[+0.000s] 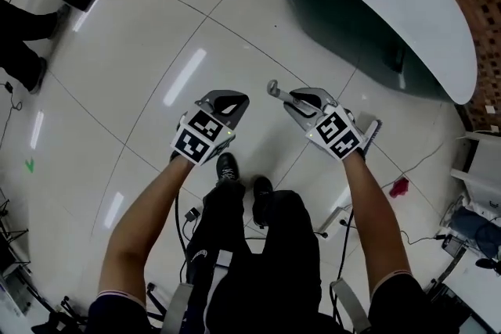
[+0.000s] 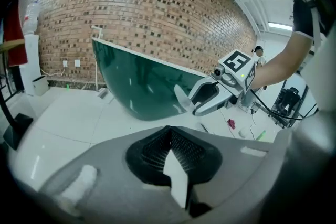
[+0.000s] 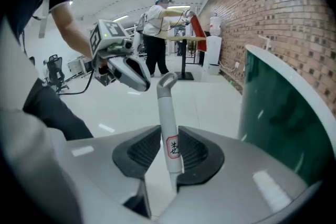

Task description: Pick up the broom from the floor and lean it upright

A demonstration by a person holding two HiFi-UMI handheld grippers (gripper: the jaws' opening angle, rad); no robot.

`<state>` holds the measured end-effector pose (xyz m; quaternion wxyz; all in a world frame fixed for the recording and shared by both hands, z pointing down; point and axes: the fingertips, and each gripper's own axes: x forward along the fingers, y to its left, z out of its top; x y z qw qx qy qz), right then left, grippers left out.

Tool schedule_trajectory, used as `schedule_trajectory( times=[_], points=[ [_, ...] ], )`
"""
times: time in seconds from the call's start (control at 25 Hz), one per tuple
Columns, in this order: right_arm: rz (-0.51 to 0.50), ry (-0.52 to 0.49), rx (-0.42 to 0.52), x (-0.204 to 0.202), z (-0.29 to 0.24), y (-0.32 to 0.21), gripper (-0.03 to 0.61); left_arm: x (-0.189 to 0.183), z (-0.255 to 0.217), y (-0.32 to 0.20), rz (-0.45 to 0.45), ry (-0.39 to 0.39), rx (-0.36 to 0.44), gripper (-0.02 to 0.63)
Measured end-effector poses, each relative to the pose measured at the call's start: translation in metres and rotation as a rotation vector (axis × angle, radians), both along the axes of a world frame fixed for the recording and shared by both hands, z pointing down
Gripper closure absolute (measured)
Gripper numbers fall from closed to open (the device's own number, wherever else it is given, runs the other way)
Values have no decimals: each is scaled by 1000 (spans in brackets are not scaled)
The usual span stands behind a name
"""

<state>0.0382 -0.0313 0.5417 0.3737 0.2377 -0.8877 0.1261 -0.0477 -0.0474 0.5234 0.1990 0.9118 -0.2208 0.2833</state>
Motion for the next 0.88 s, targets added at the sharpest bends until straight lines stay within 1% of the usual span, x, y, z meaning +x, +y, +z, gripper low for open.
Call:
schedule_trajectory(
  times=[0.08,0.2,0.28,0.4,0.64,0.76,0.88],
  points=[
    [66,-17,23,8,-42,-1,477,1,-34,1,10,-4,12,615],
    [168,-15,76,32,-98,-10,477,12,-83,-9,43,10,42,615],
    [237,-19,107,46,-128,-10,477,17,-112,-12,63,20,59,615],
    [330,-32,152,61,-168,-1,477,21,-150,-9,81,40,61,615],
    [530,-23,229,109,-233,13,483,47,-202,-2,114,84,61,615],
    [641,-19,253,135,-258,22,485,63,-227,-4,118,118,63,615],
    [760,-41,266,157,-281,37,485,77,-246,-2,126,143,64,615]
  ],
)
